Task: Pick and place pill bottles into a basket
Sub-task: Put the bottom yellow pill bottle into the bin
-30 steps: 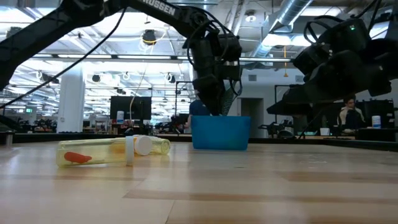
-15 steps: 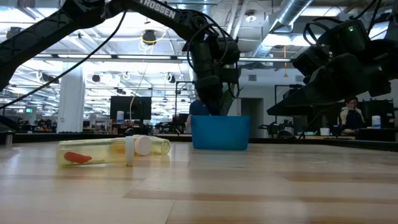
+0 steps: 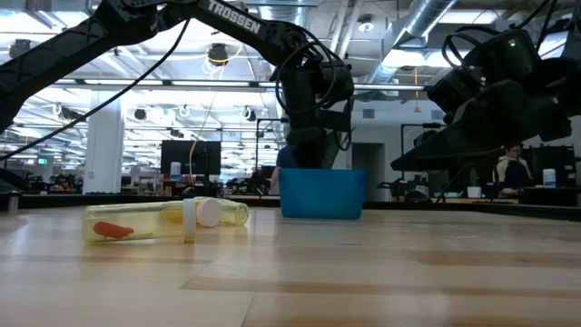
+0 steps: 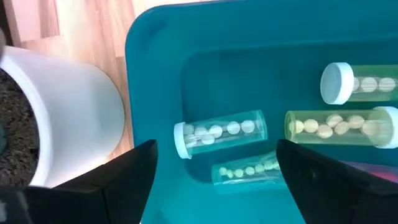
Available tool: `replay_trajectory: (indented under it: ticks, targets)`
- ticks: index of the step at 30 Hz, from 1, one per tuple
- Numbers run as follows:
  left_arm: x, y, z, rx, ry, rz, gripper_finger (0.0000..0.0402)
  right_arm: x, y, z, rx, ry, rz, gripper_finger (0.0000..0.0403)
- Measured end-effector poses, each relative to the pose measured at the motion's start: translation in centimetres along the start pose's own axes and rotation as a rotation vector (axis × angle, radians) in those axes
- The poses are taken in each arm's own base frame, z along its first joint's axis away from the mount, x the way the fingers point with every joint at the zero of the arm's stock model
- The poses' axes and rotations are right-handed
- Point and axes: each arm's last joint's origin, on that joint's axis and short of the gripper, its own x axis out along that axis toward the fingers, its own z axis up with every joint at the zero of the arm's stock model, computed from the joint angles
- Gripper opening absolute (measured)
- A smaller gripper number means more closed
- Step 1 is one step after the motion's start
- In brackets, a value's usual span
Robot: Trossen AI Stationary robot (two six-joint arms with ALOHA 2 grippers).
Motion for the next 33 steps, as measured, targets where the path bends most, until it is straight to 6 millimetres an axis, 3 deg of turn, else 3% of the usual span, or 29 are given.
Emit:
replay_trajectory:
  ticks: [6,10,14,21,27,33]
  targets:
    - [-0.1,-0.4,-0.1,0.032,0.032,-0.012,0.0322,0.0,0.0,0.0,-0.003,0.000,0.000,0.0327]
    - [-1.6,-1.1,-0.2,0.033,0.107,-0.054,0.0322,0.0,0.0,0.0,-0.002,0.000,0.000,0.0327]
    - [-3.7,-3.2,-0.2,0.025,0.197,-0.155,0.0322,0.0,0.0,0.0,-0.001,0.000,0.000,0.0327]
    - [-8.9,-7.6,-0.5,0.027,0.160,-0.327,0.0323,0.0,0.0,0.1,-0.001,-0.006,0.000,0.0327]
    - [-14.6,-10.0,-3.4,-0.043,0.215,-0.333,0.0323,0.0,0.0,0.1,0.000,-0.006,-0.002,0.0327]
    - [-17.2,-11.3,-6.1,-0.234,0.153,-0.308,0.0323,0.0,-0.1,0.1,0.015,-0.009,-0.007,0.0327]
